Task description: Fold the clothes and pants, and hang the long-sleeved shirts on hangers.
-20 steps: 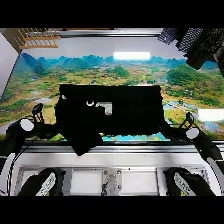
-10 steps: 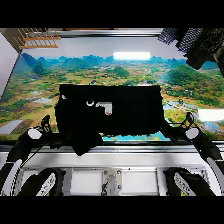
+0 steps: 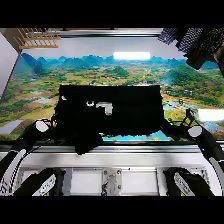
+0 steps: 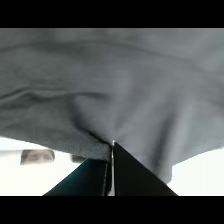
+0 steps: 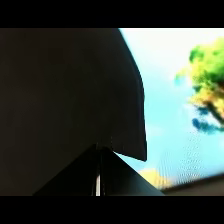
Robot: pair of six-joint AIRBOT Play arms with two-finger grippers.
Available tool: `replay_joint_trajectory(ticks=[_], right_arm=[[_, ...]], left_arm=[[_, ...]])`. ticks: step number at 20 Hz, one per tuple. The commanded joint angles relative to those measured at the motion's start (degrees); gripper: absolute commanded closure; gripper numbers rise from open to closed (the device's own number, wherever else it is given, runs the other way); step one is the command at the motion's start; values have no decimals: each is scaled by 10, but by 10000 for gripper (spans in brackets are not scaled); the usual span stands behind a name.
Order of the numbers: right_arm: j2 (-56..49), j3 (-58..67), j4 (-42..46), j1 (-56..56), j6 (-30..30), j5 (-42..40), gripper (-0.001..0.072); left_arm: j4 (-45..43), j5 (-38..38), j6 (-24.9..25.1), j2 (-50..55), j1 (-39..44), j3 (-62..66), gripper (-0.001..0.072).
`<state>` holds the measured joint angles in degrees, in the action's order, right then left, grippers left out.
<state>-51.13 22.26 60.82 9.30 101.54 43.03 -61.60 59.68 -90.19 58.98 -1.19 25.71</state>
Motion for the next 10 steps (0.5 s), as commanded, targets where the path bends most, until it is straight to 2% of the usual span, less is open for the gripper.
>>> replay_joint_trajectory(ticks=[1, 4, 6, 10], right_arm=[[27, 56, 106, 16, -18, 146, 700], [47, 111, 212, 24, -42, 287, 701], [45, 143, 231, 25, -64, 349, 701], [29, 186, 230, 25, -66, 367, 701]], left_arm=[[-36, 102, 19, -62, -24, 45, 700], [-49, 203, 17, -158, -64, 53, 700], [-47, 227, 4, -203, -69, 53, 700], [-44, 223, -6, -233, -69, 53, 700]])
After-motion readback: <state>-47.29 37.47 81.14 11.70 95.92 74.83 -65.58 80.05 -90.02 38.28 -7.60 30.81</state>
